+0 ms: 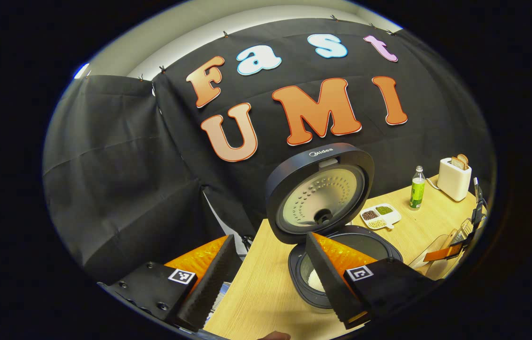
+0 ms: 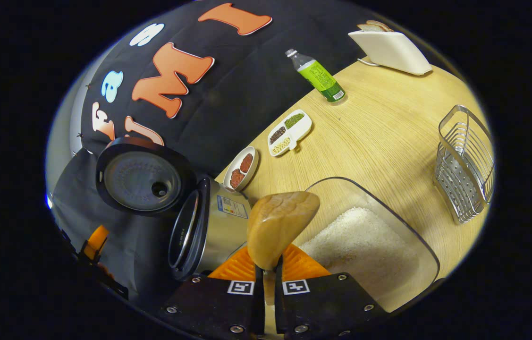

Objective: Close the left gripper, press the button to open the rice cooker; take a wooden spoon from the chopstick holder with the right hand, scoop a spoonful of rice and pour it into the rice cooker, then put the wooden spoon back into the chopstick holder.

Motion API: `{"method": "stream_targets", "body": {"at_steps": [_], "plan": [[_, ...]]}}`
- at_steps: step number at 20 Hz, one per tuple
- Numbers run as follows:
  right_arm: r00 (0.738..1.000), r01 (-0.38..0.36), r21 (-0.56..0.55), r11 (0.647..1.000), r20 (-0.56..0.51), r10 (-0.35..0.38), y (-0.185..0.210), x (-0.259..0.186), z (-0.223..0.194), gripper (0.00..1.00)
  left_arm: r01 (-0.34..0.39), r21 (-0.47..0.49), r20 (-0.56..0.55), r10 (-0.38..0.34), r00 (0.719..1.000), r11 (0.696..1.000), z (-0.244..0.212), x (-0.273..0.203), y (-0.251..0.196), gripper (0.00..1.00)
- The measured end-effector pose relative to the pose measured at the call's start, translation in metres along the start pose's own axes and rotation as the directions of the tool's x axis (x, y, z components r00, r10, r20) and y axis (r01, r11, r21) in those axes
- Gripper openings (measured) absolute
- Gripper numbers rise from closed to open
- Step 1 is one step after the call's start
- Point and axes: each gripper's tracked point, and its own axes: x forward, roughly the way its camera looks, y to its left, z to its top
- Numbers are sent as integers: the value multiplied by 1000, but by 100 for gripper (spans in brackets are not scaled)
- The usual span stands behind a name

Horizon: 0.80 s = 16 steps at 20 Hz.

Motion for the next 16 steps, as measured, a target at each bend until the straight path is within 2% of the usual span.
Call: {"method": "stream_targets", "body": {"at_steps": [3,6,11,16], "plan": [[999,-32,50,998,-4,33,-1,-7,6,8,0,-12,0,0,1000,1000,3,0,-7,93],[999,-34,78,996,17,33,-8,-19,21,8,-5,-19,11,5,1000,1000,10,-5,-14,93],[991,-118,176,977,76,106,-3,-51,62,7,-17,-55,22,19,1000,998,18,-13,-26,93],[966,-251,318,914,147,214,12,-81,99,8,-35,-82,41,38,998,996,25,-22,-38,93]]}}
